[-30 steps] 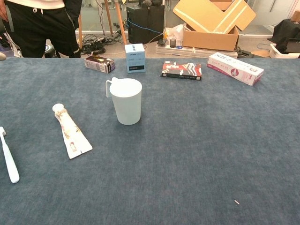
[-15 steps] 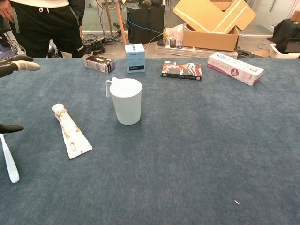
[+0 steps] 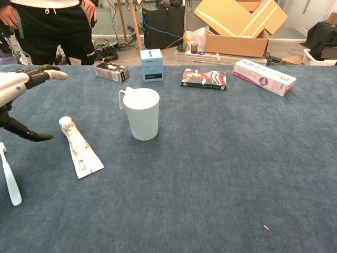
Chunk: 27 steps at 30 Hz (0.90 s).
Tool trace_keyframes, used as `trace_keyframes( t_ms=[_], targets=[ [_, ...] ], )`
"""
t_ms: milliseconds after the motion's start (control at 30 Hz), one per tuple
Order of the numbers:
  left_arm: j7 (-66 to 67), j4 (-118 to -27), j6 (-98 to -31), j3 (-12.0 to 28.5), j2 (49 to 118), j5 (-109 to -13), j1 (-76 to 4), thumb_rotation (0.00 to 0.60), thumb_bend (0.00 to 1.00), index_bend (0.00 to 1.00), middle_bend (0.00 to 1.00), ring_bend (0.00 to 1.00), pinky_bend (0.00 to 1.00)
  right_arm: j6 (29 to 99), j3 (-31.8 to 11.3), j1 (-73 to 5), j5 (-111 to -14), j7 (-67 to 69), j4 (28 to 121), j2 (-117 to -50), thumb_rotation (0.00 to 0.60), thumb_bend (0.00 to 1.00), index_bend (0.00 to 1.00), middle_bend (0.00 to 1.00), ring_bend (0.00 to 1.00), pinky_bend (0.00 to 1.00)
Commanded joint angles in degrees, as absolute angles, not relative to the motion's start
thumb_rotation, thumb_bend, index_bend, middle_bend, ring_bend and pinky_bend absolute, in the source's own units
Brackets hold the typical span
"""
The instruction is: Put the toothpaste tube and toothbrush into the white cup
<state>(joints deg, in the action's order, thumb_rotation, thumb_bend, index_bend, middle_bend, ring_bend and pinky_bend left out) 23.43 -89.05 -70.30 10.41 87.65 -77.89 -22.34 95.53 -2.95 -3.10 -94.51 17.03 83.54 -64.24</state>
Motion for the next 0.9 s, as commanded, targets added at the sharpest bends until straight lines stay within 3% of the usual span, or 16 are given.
trace_keyframes(
  t_ms=[33, 900],
  targets=[
    [25.0, -88.5, -68.7, 11.5, 88.8, -75.9, -24.0, 0.6, 0.0, 0.03, 0.0, 0.0, 0.0, 95.4, -3.0, -3.1, -94.4, 17.0, 83.5, -64.2, 0.6, 0.12, 0.3, 0.13, 0.16, 0.52],
    [37.4, -83.2, -64.8, 15.0, 97.0, -61.0, -33.5, 0.6, 0.0, 0.0, 0.0, 0.0, 0.0, 95.2, -2.8, -3.2, -94.8, 17.3, 83.4, -64.1, 0.6, 0.12, 0.3, 0.13, 0.16, 0.52]
  ],
)
